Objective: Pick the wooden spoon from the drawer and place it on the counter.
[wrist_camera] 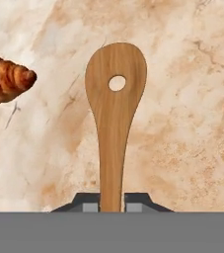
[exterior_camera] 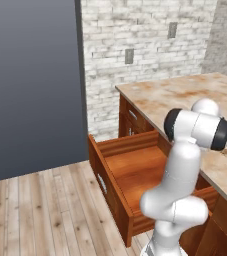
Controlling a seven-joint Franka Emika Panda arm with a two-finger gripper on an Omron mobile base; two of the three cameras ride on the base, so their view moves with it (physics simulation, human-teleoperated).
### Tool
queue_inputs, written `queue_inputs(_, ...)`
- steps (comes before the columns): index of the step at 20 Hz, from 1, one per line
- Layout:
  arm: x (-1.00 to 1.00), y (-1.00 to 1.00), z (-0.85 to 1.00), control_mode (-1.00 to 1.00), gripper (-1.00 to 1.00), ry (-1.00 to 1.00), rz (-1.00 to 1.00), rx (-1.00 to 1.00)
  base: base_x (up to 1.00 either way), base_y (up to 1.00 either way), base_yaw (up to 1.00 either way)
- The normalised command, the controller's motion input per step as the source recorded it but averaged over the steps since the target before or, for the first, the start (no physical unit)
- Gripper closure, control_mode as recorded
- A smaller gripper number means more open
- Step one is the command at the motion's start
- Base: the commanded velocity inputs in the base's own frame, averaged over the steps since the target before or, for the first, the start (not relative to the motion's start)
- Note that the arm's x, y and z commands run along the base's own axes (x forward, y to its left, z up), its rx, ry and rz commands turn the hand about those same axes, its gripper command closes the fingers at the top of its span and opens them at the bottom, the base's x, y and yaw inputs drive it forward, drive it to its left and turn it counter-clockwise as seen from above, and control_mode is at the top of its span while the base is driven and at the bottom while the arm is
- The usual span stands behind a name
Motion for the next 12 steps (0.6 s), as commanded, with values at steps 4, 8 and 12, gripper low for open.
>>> queue_inputs(4,-0.01,-0.28,-0.52,-1.00,-1.00,0.01,0.00,0.02,0.00,0.00,0.00)
queue_inputs(8,-0.02,-0.02,0.15,-1.00,-1.00,-0.09,-0.10,0.09,0.00,0.00,0.00)
queue_inputs(12,-0.15,0.25,0.98,-1.00,-1.00,-0.08,-0.04,0.21,0.00,0.00,0.00)
